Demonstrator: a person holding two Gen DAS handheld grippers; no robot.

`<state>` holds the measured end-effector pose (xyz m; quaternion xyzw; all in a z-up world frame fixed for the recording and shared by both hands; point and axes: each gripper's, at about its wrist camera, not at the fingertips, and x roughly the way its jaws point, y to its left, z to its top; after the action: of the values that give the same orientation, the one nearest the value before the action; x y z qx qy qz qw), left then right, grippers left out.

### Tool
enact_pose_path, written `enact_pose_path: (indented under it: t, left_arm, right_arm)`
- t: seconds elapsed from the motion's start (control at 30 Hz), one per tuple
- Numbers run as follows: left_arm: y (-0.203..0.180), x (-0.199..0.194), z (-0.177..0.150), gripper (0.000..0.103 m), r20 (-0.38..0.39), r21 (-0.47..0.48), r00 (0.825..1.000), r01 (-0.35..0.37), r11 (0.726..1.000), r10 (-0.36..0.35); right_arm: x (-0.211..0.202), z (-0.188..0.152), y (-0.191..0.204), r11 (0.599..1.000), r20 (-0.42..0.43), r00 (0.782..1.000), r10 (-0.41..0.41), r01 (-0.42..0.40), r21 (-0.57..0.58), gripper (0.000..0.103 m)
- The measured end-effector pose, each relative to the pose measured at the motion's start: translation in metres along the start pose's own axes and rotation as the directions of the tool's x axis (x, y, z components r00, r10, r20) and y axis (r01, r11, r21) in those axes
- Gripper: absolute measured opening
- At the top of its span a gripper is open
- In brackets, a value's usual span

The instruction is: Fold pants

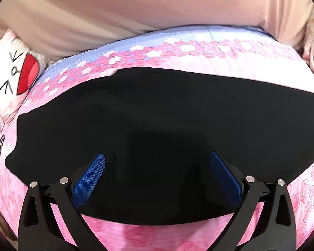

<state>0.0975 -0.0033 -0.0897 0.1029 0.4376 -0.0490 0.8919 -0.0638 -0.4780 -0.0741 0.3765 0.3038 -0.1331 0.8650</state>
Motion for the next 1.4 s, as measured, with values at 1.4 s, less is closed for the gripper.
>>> enact_pose_path:
  t: [1.4]
  left_arm:
    - [0.204, 0.001, -0.045, 0.098, 0.009, -0.310, 1.000, -0.023, 0.950, 0.027]
  right_arm:
    - [0.130, -0.250, 0.383, 0.594, -0.481, 0.875, 0.058, -0.417, -0.688, 0.057]
